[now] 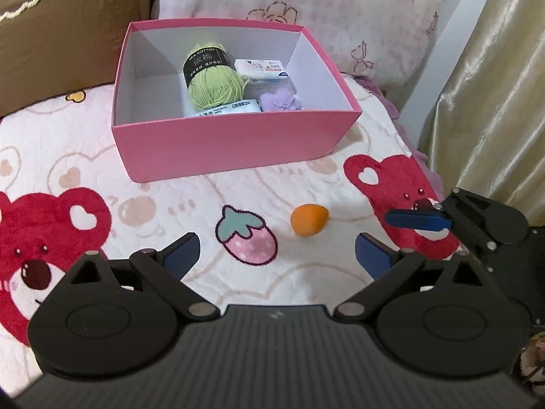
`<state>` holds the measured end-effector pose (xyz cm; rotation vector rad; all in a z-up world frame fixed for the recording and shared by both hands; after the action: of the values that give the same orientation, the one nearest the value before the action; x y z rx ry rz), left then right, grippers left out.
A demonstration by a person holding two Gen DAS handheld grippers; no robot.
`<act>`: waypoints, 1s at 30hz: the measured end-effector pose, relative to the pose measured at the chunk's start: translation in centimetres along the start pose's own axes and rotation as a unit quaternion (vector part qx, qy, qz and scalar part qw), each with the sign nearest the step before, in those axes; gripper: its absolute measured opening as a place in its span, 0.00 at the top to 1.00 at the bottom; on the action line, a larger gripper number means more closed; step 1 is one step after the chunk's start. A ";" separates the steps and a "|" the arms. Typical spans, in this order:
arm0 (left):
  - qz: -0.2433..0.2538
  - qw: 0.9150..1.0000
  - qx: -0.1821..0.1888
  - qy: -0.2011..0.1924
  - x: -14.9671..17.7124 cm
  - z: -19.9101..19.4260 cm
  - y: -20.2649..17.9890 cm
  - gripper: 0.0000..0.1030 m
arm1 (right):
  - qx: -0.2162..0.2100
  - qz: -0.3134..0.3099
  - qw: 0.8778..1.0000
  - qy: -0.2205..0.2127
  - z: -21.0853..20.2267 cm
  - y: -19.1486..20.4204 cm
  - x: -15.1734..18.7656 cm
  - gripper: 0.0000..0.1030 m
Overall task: Organize objects
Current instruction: 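Lift the left gripper away and move it toward the orange sponge, then lower the left gripper and close it on the orange sponge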
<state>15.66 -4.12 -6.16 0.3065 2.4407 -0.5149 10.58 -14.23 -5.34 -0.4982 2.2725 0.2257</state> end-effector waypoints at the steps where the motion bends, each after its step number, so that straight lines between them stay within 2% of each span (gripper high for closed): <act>1: 0.000 1.000 0.002 0.001 0.1 0.3 0.1 0.04 | 0.002 0.004 1.000 0.001 0.5 -0.2 0.1 0.09; 5: -0.014 1.000 0.013 0.012 0.9 2.0 0.7 0.04 | 0.008 0.046 0.999 -0.014 2.1 -1.6 1.1 0.09; 10: -0.012 1.000 0.007 -0.005 1.2 3.7 1.5 0.04 | 0.024 0.091 0.995 -0.022 3.6 -3.3 3.0 0.10; 14: -0.009 1.000 0.010 -0.014 1.6 4.4 1.4 0.04 | 0.046 0.099 0.994 -0.024 4.6 -4.4 3.8 0.10; 18: 0.019 0.999 0.017 -0.029 2.0 5.2 0.5 0.04 | 0.050 0.104 0.993 -0.015 6.0 -4.7 4.4 0.10; 22: 0.039 0.999 0.005 -0.031 2.8 6.5 -0.5 0.04 | 0.061 0.080 0.995 -0.014 7.4 -4.4 4.8 0.10; 25: 0.035 0.999 0.018 -0.028 3.2 7.5 -0.9 0.06 | 0.087 0.054 0.995 -0.019 8.6 -4.8 5.4 0.10; 30: 0.027 0.998 0.027 -0.046 3.3 9.2 -1.0 0.07 | 0.071 0.089 0.993 -0.018 9.6 -5.8 6.1 0.11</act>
<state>17.64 -8.67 -14.65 0.3634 2.3264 -0.5591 15.61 -18.17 -16.37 -0.2166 2.2789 0.1573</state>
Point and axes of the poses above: each gripper's, at about its wrist camera, not at the fingertips, and z roughly the way its jaws point, y to its left, x to its underside, the point moved 6 cm from there along z, roughly the way its jaws point, and after that the axes turned 3 degrees about -y, right-handed, at the moved point
